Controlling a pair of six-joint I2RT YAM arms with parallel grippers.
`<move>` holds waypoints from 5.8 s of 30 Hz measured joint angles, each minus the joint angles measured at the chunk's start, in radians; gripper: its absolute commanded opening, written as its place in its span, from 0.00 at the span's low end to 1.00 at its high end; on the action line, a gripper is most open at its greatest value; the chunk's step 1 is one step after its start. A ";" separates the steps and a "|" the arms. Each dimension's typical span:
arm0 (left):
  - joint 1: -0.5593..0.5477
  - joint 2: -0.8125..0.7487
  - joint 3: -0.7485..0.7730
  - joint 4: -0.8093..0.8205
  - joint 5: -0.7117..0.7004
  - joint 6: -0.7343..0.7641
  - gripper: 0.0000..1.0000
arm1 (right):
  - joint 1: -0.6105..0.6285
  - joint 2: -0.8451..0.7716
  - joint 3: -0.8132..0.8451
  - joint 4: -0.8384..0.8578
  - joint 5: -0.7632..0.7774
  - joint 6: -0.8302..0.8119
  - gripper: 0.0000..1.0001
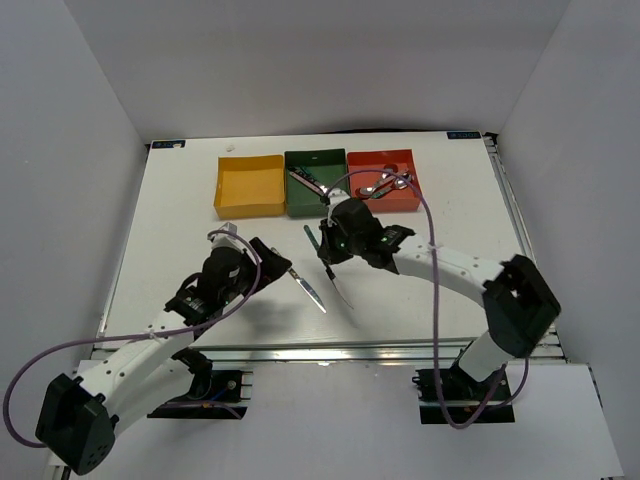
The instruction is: Sort the eating utensils into containers
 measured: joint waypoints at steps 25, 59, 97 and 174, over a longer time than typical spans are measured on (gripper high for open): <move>-0.012 0.120 -0.031 0.388 0.081 -0.151 0.00 | 0.169 -0.116 0.023 0.033 -0.081 0.045 0.00; 0.525 1.352 1.524 -0.315 -0.050 0.204 0.11 | 0.081 -0.519 -0.174 -0.218 0.190 0.089 0.89; 0.518 0.079 0.478 -0.261 0.146 0.282 0.98 | 0.151 0.525 0.443 -0.129 0.068 -0.202 0.00; 0.505 0.094 0.513 -0.272 0.037 0.401 0.98 | -0.570 -0.097 -0.027 -0.412 0.372 0.378 0.79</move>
